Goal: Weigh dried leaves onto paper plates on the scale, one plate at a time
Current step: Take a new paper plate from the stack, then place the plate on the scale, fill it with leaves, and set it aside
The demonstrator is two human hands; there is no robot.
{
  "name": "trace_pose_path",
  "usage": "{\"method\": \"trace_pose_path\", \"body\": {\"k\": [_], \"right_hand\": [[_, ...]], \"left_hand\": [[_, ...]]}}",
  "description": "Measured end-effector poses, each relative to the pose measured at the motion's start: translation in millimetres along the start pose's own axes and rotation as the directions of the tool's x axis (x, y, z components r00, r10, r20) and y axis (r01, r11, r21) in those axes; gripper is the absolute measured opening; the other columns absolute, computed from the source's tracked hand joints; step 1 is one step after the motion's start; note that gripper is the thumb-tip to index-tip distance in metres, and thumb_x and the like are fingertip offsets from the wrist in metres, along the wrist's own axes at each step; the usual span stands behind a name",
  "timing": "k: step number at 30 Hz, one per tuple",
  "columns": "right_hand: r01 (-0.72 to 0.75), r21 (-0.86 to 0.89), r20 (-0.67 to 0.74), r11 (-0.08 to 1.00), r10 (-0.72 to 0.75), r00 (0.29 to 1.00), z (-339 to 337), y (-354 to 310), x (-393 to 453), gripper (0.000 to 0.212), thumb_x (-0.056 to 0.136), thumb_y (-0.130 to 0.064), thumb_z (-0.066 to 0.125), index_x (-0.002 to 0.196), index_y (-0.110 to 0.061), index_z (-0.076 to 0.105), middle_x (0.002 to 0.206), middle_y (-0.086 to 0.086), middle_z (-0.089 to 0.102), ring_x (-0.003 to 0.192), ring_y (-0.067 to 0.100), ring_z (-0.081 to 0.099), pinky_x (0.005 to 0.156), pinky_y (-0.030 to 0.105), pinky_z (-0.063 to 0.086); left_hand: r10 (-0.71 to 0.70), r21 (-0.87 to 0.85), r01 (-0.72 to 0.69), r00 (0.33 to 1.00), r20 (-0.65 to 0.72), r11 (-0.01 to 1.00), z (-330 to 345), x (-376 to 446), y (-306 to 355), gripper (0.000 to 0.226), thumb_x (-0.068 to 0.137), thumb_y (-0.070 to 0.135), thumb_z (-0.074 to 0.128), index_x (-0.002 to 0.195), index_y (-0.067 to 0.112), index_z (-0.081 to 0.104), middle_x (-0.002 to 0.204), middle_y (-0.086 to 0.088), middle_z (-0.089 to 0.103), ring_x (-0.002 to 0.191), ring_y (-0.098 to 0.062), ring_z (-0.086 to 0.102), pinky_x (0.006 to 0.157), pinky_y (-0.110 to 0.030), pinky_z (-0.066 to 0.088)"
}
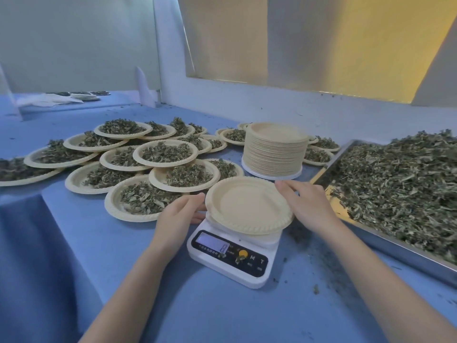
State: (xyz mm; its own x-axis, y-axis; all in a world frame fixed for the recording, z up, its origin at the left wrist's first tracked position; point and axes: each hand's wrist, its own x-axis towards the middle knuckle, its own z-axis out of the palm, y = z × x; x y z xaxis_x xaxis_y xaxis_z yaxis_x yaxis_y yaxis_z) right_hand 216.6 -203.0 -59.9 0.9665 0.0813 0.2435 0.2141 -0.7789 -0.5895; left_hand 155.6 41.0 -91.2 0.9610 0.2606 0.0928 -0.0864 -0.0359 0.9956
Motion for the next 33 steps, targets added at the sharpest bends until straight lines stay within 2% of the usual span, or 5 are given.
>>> {"method": "trace_pose_path", "body": {"k": [11, 18, 22, 27, 33], "right_hand": [[-0.044, 0.081, 0.255, 0.996, 0.022, 0.967, -18, -7, -9, 0.100, 0.062, -0.083, 0.046, 0.146, -0.031, 0.032, 0.154, -0.002, 0.027, 0.144, 0.021, 0.005, 0.114, 0.054, 0.017], [0.080, -0.111, 0.542, 0.991, -0.007, 0.840, -37, -22, -21, 0.129, 0.047, -0.077, 0.067, 0.149, -0.041, -0.002, 0.155, -0.017, -0.005, 0.144, 0.013, -0.008, 0.116, 0.049, 0.006], [0.062, -0.058, 0.524, 0.996, -0.022, 0.851, -39, -24, -23, 0.127, 0.049, -0.076, 0.068, 0.150, -0.039, 0.000, 0.155, -0.017, -0.002, 0.144, 0.013, -0.005, 0.118, 0.049, 0.008], [0.044, 0.018, 0.464, 0.999, -0.048, 0.885, -53, -21, -20, 0.126, 0.048, -0.079, 0.065, 0.150, -0.039, 0.003, 0.155, -0.019, -0.005, 0.145, 0.011, -0.005, 0.118, 0.048, 0.011], [-0.007, 0.048, 0.332, 0.999, -0.010, 0.943, -107, 19, -17, 0.120, 0.049, -0.076, 0.063, 0.150, -0.036, 0.013, 0.154, -0.003, 0.018, 0.136, 0.010, 0.022, 0.103, 0.026, 0.031]], "left_hand": [[0.048, 0.027, -0.048, 0.999, -0.013, 0.998, -2, -3, -2, 0.042, 0.073, 0.044, 0.063, 0.104, 0.016, 0.065, 0.089, -0.002, 0.071, 0.075, -0.014, 0.068, 0.075, -0.031, 0.051], [0.078, 0.074, -0.075, 0.996, -0.033, 0.994, -3, -5, -3, 0.025, 0.087, 0.031, 0.064, 0.108, 0.017, 0.063, 0.093, 0.001, 0.069, 0.075, -0.011, 0.066, 0.074, -0.028, 0.049], [0.366, 0.377, -0.296, 0.922, -0.129, 0.878, 7, -13, 8, 0.024, 0.087, 0.028, 0.064, 0.110, 0.021, 0.060, 0.098, 0.010, 0.062, 0.089, -0.009, 0.056, 0.073, -0.018, 0.040], [0.602, 0.646, -0.589, 0.761, 0.241, 0.486, 63, -16, 46, 0.037, 0.080, 0.026, 0.067, 0.113, 0.011, 0.061, 0.109, -0.001, 0.059, 0.103, -0.020, 0.048, 0.083, -0.020, 0.029], [0.492, 0.521, -0.687, 0.727, 0.480, 0.507, 164, -14, 66, 0.046, 0.076, 0.017, 0.070, 0.120, 0.008, 0.059, 0.119, -0.009, 0.056, 0.115, -0.026, 0.044, 0.091, -0.020, 0.028]]}}
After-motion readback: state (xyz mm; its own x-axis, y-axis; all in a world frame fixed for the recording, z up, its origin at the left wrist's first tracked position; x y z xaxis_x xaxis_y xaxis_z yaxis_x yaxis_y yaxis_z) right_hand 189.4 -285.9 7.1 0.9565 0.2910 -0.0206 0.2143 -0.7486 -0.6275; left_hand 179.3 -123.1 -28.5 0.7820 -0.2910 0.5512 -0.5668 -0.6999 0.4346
